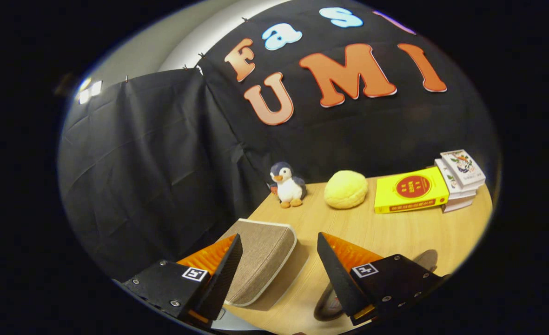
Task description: Open the storage box then place both shoes into the box .Put the left shoe in first, then the right shoe, with the right side of both shoes facing outward in a uniform manner.
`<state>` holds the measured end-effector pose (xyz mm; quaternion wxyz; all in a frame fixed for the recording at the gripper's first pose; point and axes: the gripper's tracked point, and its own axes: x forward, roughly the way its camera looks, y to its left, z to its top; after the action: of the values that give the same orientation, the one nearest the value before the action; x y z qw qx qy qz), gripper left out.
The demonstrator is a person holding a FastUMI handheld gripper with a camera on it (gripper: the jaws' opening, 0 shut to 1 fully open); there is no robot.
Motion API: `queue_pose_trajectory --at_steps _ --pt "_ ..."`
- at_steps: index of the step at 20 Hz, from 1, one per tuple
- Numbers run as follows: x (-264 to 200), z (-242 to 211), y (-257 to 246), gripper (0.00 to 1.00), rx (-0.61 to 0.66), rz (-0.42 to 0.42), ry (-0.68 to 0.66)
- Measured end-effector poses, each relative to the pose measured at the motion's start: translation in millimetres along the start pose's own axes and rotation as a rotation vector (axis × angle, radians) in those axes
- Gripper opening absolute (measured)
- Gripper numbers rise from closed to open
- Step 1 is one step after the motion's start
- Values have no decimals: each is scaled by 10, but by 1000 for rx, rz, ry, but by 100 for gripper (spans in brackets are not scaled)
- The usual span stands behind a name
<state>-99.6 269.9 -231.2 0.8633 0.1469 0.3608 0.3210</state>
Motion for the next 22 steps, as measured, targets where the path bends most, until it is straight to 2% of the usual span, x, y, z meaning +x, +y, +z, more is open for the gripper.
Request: queue_pose_trajectory --at_steps 8,19,22 --pt "426 -796 190 96 199 116 285" --pt "800 -1330 285 96 407 196 422" --pt "850 -1380 350 96 506 236 427"
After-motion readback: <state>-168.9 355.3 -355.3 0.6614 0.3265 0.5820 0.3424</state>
